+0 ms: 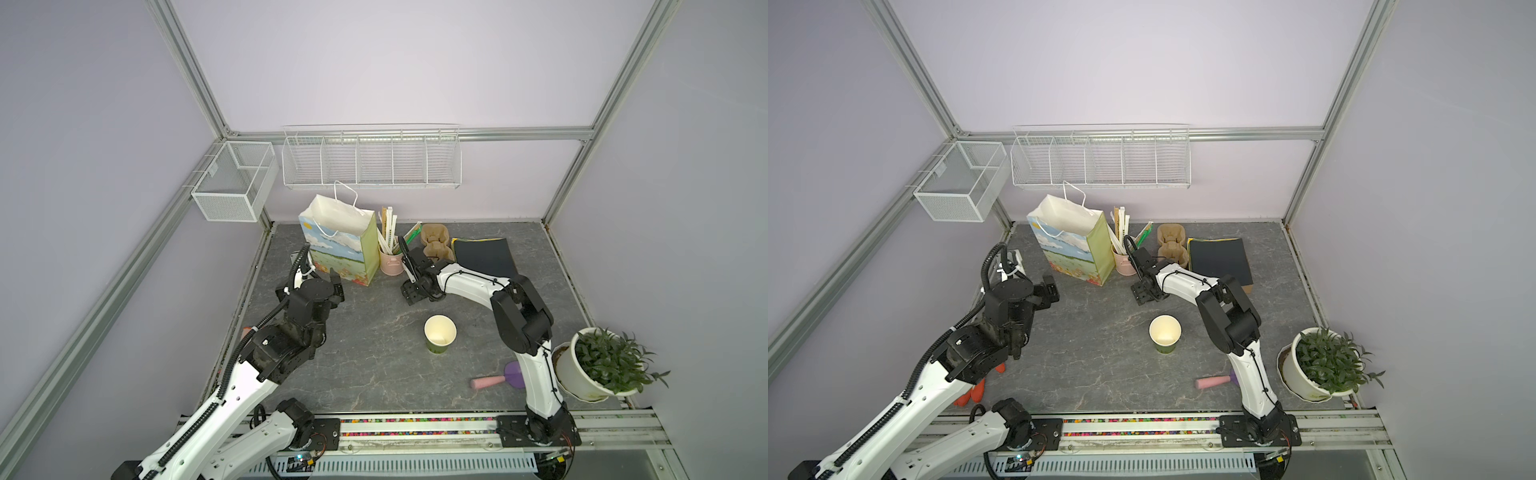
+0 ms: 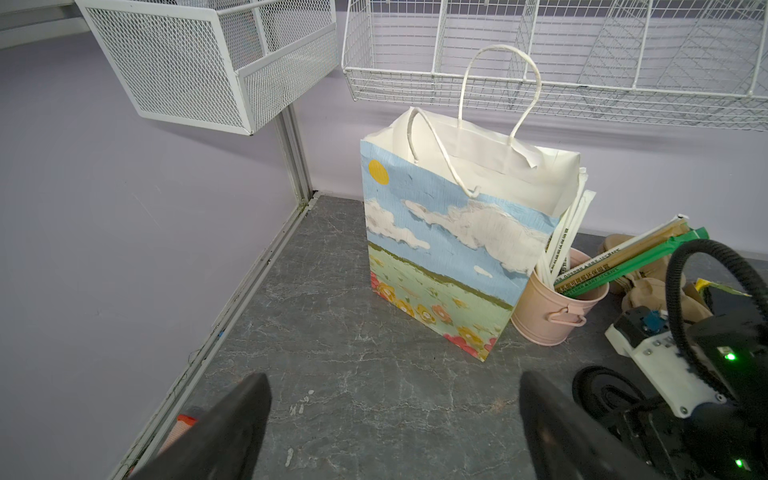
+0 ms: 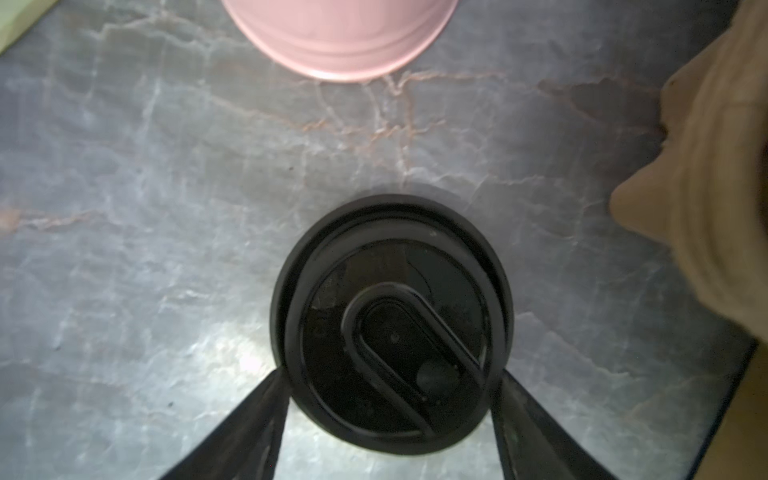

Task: Pack the takeout coffee
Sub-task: 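Grasp the black coffee lid with the right gripper and lift it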

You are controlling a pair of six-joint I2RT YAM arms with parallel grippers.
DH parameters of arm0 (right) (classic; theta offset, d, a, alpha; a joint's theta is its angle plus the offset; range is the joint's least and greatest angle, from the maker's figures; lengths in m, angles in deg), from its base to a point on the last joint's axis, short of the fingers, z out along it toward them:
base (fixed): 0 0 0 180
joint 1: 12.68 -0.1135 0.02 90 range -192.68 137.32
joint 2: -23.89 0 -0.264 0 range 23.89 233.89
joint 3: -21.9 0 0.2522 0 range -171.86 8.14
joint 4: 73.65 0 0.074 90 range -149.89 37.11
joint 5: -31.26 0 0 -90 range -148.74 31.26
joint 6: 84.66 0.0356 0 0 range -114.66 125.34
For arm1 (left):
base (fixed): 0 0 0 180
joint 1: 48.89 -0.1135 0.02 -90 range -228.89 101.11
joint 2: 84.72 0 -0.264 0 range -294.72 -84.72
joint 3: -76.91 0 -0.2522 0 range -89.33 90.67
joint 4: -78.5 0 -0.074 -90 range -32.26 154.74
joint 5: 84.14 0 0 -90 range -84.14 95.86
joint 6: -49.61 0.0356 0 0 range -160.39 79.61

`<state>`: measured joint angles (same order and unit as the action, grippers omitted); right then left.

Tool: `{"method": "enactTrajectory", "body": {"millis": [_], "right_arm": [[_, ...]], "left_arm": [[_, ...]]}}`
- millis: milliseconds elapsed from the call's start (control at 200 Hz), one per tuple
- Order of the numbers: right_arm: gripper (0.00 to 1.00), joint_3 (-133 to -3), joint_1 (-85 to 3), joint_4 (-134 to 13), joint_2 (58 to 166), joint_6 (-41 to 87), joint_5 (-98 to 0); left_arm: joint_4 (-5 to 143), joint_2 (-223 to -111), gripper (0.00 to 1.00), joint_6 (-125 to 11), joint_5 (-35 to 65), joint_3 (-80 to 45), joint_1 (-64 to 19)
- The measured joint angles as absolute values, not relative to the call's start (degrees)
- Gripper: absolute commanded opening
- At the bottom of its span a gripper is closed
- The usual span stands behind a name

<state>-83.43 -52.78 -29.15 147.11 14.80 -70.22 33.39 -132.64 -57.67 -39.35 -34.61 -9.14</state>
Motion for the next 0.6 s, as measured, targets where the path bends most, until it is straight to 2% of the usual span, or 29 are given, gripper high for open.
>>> {"method": "enactTrajectory", "body": {"millis": [405,600], "right_arm": [[0.89,-86.12,-53.28,-27.57,147.11,14.71,-72.23],[0.88,-87.63,-53.28,-27.4,147.48,14.51,-72.47]], "left_arm": [[33.39,-132.64,0.93,-57.43,-39.63,-34.61,-9.14],[33.39,-132.66,0.93,-57.25,-39.81,-34.61,-9.14]]}}
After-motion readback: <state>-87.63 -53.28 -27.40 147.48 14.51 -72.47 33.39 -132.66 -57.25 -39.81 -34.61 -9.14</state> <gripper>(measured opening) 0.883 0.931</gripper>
